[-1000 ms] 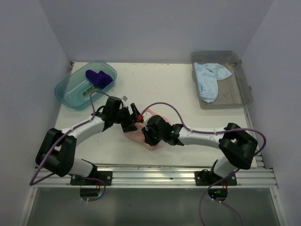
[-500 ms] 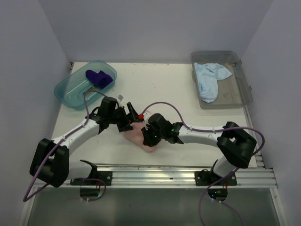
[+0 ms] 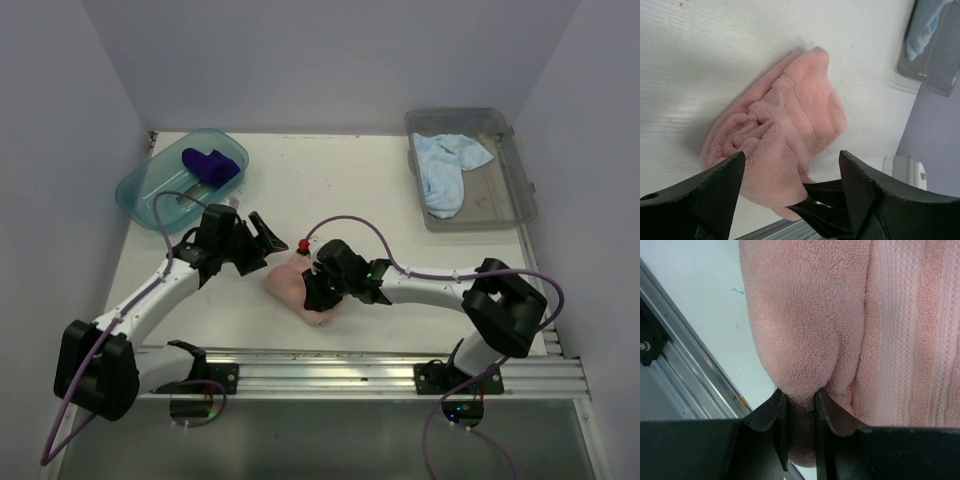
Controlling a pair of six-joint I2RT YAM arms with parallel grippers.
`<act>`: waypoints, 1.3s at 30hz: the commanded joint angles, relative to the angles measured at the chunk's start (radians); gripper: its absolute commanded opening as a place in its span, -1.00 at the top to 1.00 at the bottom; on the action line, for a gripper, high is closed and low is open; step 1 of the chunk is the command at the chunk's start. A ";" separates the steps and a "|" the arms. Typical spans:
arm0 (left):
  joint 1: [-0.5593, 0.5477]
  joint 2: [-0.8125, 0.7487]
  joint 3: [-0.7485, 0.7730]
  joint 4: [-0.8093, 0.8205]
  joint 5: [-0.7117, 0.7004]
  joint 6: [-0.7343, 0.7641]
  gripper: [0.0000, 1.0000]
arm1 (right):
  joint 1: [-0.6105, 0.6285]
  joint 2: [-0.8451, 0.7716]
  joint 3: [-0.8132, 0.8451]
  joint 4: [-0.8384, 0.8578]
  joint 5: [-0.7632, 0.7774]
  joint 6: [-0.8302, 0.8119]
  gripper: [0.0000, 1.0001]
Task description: Roll the towels
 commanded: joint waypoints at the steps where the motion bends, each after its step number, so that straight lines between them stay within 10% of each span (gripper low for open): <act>1: 0.009 -0.109 -0.002 -0.045 -0.095 -0.027 -0.59 | -0.029 0.022 -0.015 -0.013 -0.119 0.061 1.00; 17: 0.005 -0.102 -0.204 0.092 0.098 -0.084 -0.79 | -0.209 0.157 -0.011 0.222 -0.596 0.357 1.00; 27: -0.055 0.042 -0.226 0.217 0.091 -0.134 -0.23 | -0.252 0.189 -0.027 0.210 -0.593 0.366 0.96; 30: -0.061 0.107 -0.184 0.140 0.073 -0.128 -0.09 | -0.250 0.172 -0.013 0.121 -0.530 0.316 0.74; 34: -0.061 0.164 -0.125 0.026 0.049 -0.099 -0.06 | -0.241 0.075 0.005 -0.060 -0.385 0.244 -0.12; 39: -0.061 0.185 -0.101 -0.037 0.025 -0.088 -0.07 | -0.183 -0.136 0.082 -0.298 -0.081 0.126 -0.44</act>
